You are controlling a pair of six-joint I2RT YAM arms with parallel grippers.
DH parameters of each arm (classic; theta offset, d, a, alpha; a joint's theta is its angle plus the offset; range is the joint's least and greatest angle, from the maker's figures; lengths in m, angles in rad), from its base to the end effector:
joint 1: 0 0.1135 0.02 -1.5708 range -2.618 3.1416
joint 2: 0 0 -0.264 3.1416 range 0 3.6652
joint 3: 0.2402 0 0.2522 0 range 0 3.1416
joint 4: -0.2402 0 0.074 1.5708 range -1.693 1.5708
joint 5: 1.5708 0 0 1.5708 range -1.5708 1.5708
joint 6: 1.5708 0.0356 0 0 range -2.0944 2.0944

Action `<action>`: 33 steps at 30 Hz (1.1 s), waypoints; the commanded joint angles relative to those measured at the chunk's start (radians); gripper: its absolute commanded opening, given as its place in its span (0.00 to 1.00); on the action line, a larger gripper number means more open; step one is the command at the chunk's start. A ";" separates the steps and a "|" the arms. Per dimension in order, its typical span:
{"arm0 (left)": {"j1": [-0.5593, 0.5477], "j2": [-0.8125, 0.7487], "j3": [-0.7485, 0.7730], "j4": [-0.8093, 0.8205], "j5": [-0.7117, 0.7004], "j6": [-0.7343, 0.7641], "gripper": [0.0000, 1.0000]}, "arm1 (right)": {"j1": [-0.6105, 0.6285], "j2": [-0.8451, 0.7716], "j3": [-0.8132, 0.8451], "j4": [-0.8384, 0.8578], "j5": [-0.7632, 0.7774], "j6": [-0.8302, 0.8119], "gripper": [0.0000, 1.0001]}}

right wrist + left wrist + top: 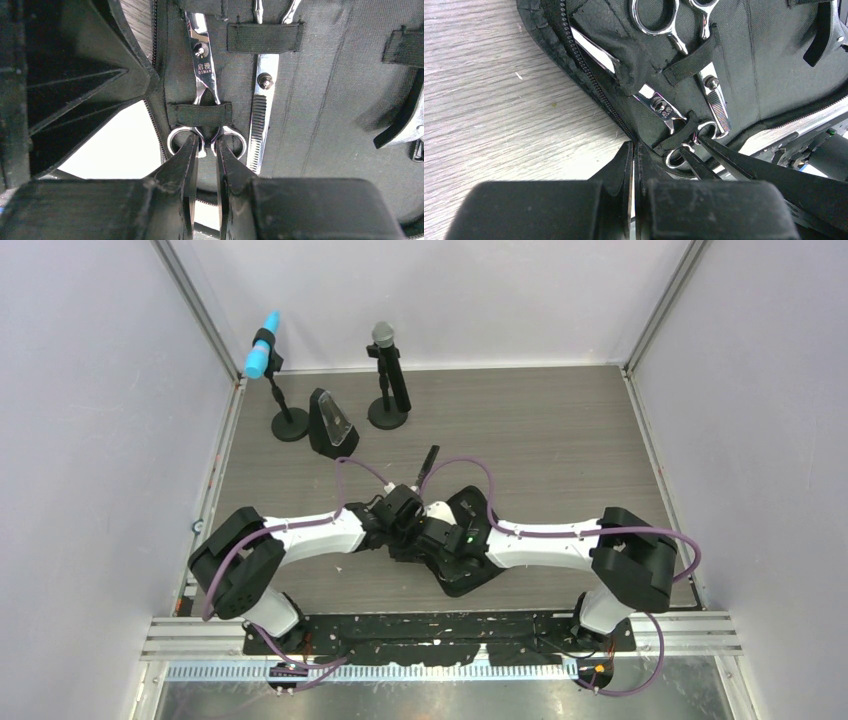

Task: Sort the hair-cutting tools
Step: Adjust the haircut tool in the hairdressing tool bag.

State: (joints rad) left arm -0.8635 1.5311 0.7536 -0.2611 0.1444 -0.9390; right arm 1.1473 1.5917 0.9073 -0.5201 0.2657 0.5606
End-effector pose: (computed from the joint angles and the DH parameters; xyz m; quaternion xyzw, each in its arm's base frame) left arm 0.1791 -0.2174 0.1541 -0.0174 0.9623 -0.2489 0.1082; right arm 0.1285 0.2624 0.1679 -0.2587 0.9400 0.0505 0.2168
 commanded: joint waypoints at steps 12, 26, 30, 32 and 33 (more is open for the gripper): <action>0.001 -0.014 0.041 -0.184 -0.034 0.048 0.00 | -0.040 -0.036 -0.049 -0.068 0.137 -0.069 0.22; 0.001 -0.134 -0.026 -0.156 0.030 -0.022 0.14 | -0.040 -0.170 -0.044 -0.064 0.044 -0.169 0.44; 0.009 -0.212 -0.006 -0.233 0.001 -0.008 0.38 | -0.049 -0.246 -0.029 -0.078 0.014 -0.205 0.52; 0.032 -0.238 0.026 -0.282 -0.010 0.018 0.42 | -0.073 -0.277 -0.029 -0.087 -0.001 -0.221 0.54; 0.045 -0.248 0.043 -0.306 -0.016 0.033 0.43 | -0.094 -0.291 -0.031 -0.088 -0.017 -0.227 0.55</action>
State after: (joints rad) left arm -0.8539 1.3430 0.7372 -0.4458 0.1516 -0.9550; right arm 1.0973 1.3724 0.8631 -0.5774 0.2718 0.3882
